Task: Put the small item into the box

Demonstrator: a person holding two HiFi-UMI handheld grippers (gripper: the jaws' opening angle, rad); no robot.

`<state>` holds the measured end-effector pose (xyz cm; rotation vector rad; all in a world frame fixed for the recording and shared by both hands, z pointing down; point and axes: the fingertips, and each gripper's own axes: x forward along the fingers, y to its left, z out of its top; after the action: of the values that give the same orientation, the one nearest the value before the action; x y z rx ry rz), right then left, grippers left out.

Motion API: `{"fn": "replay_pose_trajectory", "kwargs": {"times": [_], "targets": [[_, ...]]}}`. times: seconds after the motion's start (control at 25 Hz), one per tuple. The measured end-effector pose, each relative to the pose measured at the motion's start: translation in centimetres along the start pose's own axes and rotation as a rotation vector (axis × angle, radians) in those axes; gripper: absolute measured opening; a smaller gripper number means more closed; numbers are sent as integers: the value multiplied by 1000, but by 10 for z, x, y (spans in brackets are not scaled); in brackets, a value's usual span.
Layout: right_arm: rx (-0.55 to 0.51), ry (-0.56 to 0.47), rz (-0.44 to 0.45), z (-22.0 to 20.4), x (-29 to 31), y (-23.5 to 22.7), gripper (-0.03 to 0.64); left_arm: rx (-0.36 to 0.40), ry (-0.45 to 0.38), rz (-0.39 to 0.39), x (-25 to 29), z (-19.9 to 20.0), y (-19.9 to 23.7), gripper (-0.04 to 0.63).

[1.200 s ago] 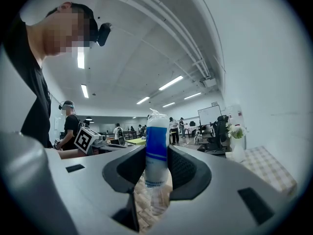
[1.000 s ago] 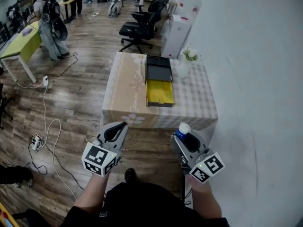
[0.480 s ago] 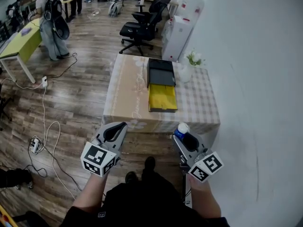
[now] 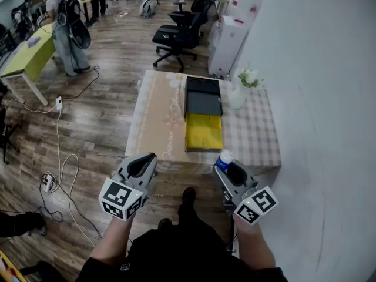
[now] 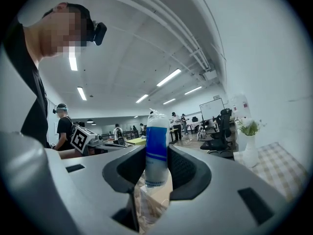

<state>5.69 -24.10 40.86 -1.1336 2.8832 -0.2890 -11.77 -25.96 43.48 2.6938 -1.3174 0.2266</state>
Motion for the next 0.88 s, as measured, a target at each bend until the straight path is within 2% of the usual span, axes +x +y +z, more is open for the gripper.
{"fn": "replay_pose_trajectory", "kwargs": {"times": [0.24,0.56,0.88], "targets": [[47,15,20,2,29,-65,143,-17,39,4,65,4,19,25],[93,46,25,-5,59,-153,143,-20,48,37,151,22,46,25],[82,-5,55,28,67,-214,143,14,39,68,200,55,46,23]]}}
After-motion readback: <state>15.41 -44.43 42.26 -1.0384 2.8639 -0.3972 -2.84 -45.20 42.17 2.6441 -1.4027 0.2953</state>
